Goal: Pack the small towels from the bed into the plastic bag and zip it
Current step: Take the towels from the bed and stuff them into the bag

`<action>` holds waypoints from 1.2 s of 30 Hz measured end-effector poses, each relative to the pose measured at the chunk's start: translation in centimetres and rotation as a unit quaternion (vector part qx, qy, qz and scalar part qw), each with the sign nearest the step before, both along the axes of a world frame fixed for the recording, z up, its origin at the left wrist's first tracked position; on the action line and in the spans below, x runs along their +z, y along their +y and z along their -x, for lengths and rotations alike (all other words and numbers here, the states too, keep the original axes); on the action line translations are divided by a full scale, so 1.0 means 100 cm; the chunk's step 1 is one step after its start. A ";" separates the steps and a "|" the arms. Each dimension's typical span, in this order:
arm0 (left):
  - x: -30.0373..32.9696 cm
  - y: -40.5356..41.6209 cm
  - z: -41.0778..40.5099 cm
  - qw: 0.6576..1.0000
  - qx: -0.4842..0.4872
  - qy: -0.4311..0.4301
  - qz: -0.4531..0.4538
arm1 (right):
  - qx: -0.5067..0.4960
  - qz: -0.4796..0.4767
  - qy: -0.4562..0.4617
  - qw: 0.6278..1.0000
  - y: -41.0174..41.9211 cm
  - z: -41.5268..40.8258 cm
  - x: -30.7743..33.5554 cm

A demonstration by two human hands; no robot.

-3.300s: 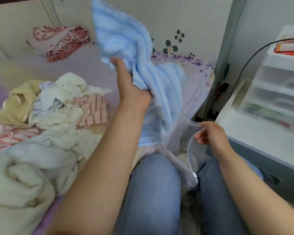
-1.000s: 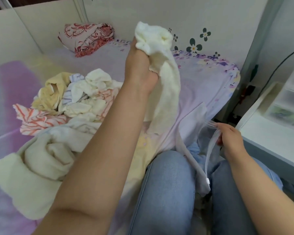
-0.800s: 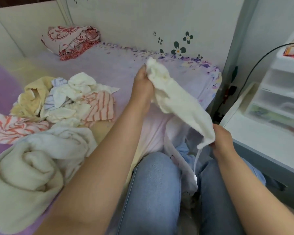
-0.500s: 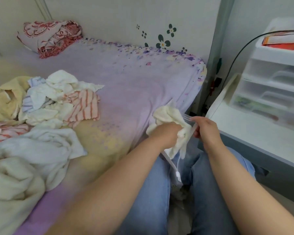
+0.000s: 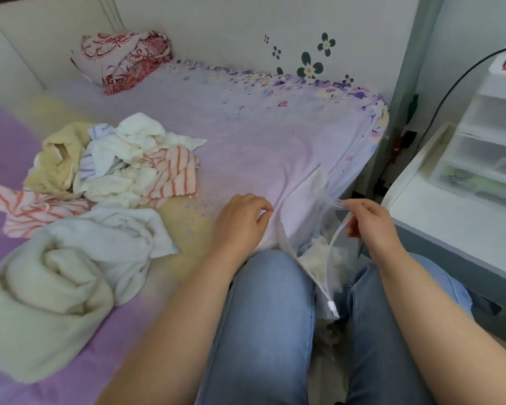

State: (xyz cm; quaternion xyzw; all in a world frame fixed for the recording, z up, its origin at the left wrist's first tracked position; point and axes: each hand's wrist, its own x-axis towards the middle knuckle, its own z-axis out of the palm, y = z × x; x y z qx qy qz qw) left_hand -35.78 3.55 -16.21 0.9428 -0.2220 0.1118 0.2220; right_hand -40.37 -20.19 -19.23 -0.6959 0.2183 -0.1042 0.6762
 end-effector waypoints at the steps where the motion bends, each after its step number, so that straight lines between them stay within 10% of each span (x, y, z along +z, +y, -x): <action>1: 0.000 0.018 0.002 0.999 0.044 -0.023 -0.018 | 0.006 0.006 -0.002 1.000 0.005 -0.002 -0.002; 12: 0.017 0.160 -0.007 0.870 0.370 0.148 -0.292 | 0.056 0.028 -0.004 0.998 0.039 -0.006 -0.002; 19: 0.048 0.124 -0.019 0.931 0.298 -0.036 0.206 | 0.049 0.043 -0.001 0.998 0.032 -0.002 -0.003; 24: 0.093 0.041 -0.024 0.893 0.046 0.091 0.439 | 0.041 0.038 -0.001 0.998 0.030 -0.004 -0.006; 27: 0.079 0.013 -0.018 0.938 0.045 0.095 0.329 | 0.032 0.030 0.003 0.999 0.026 -0.005 -0.007; 29: 0.058 0.017 -0.017 0.990 0.122 0.054 0.054 | 0.029 0.021 0.006 0.999 0.024 -0.005 -0.009; 32: 0.038 0.040 -0.006 0.939 0.171 0.151 -0.259 | 0.036 0.031 0.005 0.999 0.022 -0.004 -0.008; 36: 0.030 0.082 0.014 0.882 0.200 0.265 -0.335 | 0.045 0.034 0.004 0.998 0.022 -0.005 -0.008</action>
